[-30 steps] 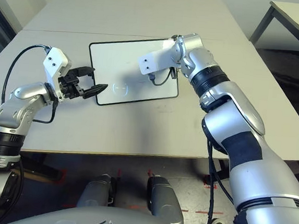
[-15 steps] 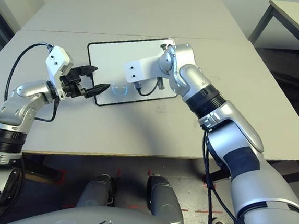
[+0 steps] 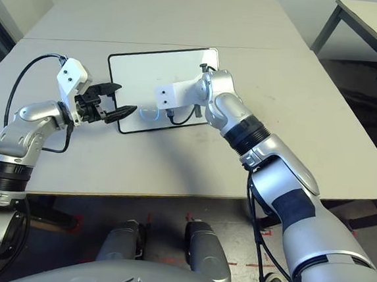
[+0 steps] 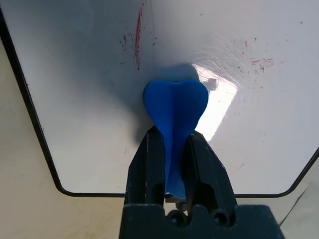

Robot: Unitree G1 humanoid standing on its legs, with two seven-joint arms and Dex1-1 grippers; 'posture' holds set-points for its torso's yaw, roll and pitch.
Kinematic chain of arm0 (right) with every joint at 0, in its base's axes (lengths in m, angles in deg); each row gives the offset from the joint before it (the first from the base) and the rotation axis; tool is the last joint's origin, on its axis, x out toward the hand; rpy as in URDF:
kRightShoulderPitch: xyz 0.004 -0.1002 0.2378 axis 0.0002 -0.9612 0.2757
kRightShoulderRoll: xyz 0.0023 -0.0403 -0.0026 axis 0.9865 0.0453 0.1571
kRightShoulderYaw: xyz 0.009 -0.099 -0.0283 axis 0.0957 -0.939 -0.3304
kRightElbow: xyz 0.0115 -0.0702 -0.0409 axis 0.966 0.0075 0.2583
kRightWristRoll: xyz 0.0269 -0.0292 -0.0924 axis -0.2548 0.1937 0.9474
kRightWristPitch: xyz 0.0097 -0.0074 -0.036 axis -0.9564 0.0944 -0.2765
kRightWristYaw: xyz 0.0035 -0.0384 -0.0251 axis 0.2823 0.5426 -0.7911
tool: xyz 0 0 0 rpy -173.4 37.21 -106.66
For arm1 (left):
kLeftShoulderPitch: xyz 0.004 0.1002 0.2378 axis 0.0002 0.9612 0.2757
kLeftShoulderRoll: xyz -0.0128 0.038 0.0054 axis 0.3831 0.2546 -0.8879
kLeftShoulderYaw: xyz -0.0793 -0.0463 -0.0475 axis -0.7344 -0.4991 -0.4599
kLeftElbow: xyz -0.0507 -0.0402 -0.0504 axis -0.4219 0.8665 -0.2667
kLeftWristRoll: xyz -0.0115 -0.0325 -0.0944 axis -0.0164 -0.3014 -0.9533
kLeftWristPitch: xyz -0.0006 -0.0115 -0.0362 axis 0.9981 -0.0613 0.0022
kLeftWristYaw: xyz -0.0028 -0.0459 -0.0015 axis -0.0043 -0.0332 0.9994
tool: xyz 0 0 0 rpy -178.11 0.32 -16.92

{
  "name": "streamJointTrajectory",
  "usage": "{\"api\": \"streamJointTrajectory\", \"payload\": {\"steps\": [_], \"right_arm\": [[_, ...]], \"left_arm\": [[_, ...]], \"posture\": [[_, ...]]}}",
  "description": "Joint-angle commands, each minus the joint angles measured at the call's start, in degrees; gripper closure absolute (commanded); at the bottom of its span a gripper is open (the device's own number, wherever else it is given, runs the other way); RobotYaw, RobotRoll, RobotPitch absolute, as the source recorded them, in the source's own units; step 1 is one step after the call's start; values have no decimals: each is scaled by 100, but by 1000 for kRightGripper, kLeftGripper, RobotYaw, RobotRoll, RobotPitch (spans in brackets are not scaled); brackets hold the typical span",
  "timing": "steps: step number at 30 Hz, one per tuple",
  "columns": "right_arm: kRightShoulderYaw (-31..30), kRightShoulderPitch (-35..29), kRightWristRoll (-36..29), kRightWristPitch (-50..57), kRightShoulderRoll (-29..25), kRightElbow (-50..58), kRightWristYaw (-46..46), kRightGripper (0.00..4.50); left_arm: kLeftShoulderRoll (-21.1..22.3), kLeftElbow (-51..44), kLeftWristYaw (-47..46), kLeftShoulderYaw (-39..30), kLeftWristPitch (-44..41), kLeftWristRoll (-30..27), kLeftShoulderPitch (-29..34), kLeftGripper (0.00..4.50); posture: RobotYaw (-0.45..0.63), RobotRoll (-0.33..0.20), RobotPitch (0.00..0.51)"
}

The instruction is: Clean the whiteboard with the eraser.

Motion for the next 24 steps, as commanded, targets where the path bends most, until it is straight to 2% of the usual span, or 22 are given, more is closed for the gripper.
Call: {"api": "streamJointTrajectory", "payload": {"steps": [1, 12, 24], "right_arm": [[-74, -115, 57, 43, -63, 183, 135, 4165], [-89, -258, 41, 124, 41, 136, 84, 4165], [-234, -109, 75, -84, 509, -358, -157, 4165]], "left_arm": [[58, -79, 61, 26, 0, 53, 73, 0], [69, -79, 63, 29, -27, 45, 41, 0], [113, -195, 20, -1, -90, 39, 137, 0]], "posture": [[-89, 0, 65], [-86, 0, 66], [-64, 0, 69]]}}
